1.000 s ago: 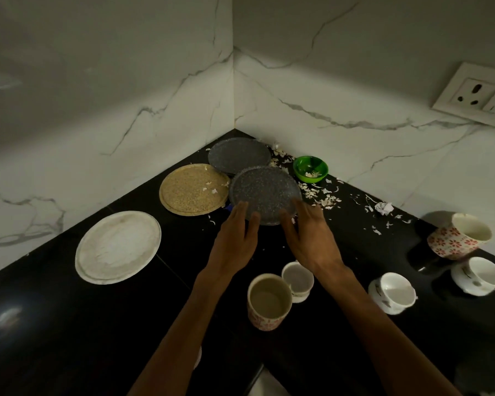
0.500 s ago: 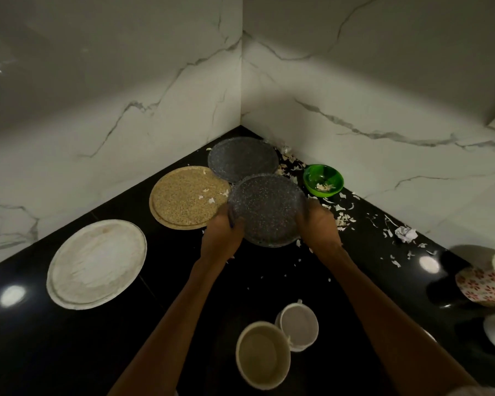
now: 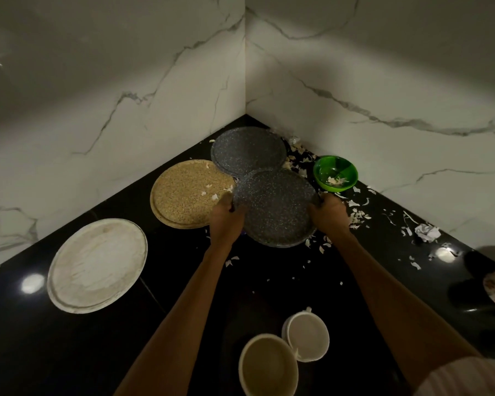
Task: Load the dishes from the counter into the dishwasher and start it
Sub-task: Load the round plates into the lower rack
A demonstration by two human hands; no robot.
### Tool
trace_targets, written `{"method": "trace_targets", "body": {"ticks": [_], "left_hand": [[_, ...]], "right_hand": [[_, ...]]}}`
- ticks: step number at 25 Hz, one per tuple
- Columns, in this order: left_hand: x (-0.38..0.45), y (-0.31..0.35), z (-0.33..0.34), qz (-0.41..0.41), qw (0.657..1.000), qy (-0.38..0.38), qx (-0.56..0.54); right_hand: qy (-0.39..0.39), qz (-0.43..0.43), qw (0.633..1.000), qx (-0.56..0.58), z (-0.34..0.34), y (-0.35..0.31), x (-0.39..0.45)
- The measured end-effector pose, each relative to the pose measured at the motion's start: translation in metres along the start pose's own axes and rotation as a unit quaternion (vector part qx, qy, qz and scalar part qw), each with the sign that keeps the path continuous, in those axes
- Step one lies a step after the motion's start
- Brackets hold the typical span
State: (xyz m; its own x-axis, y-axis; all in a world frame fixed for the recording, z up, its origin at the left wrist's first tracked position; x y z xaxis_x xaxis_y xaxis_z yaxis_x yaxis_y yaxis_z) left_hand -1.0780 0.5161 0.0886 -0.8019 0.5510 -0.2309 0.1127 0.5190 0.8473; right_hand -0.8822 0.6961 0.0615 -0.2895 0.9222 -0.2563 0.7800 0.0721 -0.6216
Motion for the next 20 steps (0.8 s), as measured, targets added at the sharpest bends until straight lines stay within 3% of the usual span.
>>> {"method": "trace_targets", "body": {"ticks": [5,8,11,15,17,20], "left_hand": [[0.001,-0.001,0.006,-0.068,0.983,-0.076,-0.15],[-0.011,0.009,0.014,-0.078,0.973,-0.125,-0.18],[-0.017,0.016,-0.007,-0.046,0.976,-0.074,-0.202],[-0.021,0.01,-0.05,-0.042,0.955,-0.016,-0.295],[-0.022,0.005,-0.074,-0.047,0.949,0.023,-0.312],[-0.016,-0.013,-0.101,-0.072,0.946,0.065,-0.31]], "right_hand": [[0.002,0.029,0.997,0.074,0.001,0.009,-0.003],[-0.003,0.027,0.994,0.108,0.003,0.008,-0.007],[0.01,0.006,0.99,0.138,-0.005,0.001,-0.006],[-0.067,-0.039,0.972,0.221,0.009,-0.03,0.001],[-0.062,-0.011,0.967,0.248,0.018,-0.042,0.012],[-0.149,0.064,0.932,0.324,0.052,-0.065,0.028]]}}
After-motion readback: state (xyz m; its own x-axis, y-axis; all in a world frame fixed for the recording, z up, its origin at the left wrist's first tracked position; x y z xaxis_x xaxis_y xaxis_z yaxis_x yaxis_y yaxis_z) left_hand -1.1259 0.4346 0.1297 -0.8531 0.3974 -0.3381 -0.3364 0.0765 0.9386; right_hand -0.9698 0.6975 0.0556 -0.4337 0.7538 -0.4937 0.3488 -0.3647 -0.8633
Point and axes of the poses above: each hand's wrist, its own x-axis towards the middle knuckle, its own z-axis out of the palm, y = z × x, the point moved 7 cm from there along x, towards the middle knuckle, and after that the axes turned 1 degree about y, right-handed, at the moved point
